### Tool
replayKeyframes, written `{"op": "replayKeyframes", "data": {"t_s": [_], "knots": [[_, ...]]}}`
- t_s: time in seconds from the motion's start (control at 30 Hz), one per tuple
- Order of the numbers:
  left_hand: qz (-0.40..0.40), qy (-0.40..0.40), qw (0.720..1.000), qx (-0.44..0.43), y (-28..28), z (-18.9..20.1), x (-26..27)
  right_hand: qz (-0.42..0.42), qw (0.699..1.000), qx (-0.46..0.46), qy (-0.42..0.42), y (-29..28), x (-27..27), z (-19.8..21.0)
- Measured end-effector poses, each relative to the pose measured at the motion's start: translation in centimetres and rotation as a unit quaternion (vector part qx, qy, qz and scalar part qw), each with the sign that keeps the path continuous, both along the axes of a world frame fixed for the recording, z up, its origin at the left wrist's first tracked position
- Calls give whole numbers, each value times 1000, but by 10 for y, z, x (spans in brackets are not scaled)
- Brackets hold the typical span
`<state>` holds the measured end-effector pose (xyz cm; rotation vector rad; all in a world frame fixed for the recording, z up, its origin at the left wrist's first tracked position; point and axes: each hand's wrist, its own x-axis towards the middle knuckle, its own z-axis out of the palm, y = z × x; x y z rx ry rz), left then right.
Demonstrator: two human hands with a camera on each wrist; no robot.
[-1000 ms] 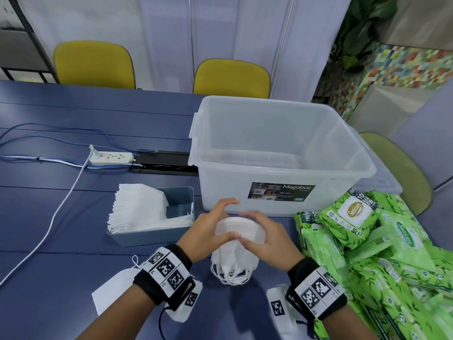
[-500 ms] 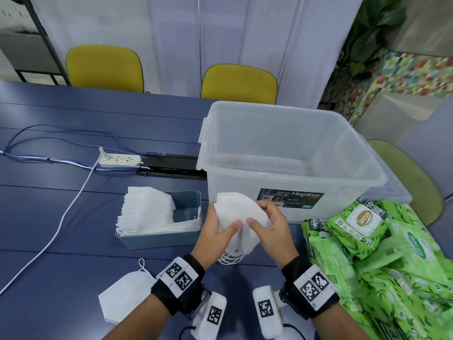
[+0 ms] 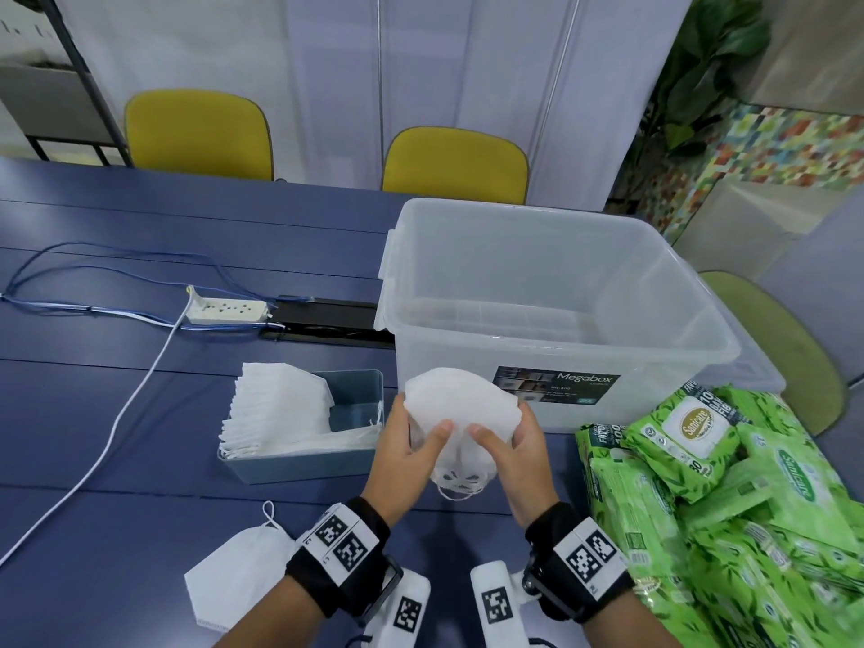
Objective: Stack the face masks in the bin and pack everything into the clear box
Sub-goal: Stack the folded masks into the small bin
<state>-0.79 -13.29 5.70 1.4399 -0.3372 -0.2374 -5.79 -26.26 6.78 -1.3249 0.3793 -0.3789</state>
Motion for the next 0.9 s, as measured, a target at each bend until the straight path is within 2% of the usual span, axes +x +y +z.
{"op": "replayKeyframes", "data": {"t_s": [0.1,0.3,0.4,0.47,0.57,0.63,0.8,0.9], "knots": [[-35,-19,999,25,-2,0,-2,9,1000,-14,9,1,0,-3],[-9,-16,1000,16,0,-7,1,3,999,-53,0,-6,0,-6],[-18,-5,1000,-1,0,-3,1,-5,998,-58,3,-8,-1,-5],[-38,-9,999,9,2,-2,3,-13,996,-93,2,-13,0,-2],[-72,-22,996,39,7,-2,7,39,988,-148,4,-24,2,7],[-65,0,997,33,9,-3,8,60,986,-155,4,-26,4,10],[-80,68,992,65,8,-15,6,16,985,-167,-46,-18,6,13],[-47,106,990,78,10,-20,10,65,975,-197,-73,-9,2,11]]}}
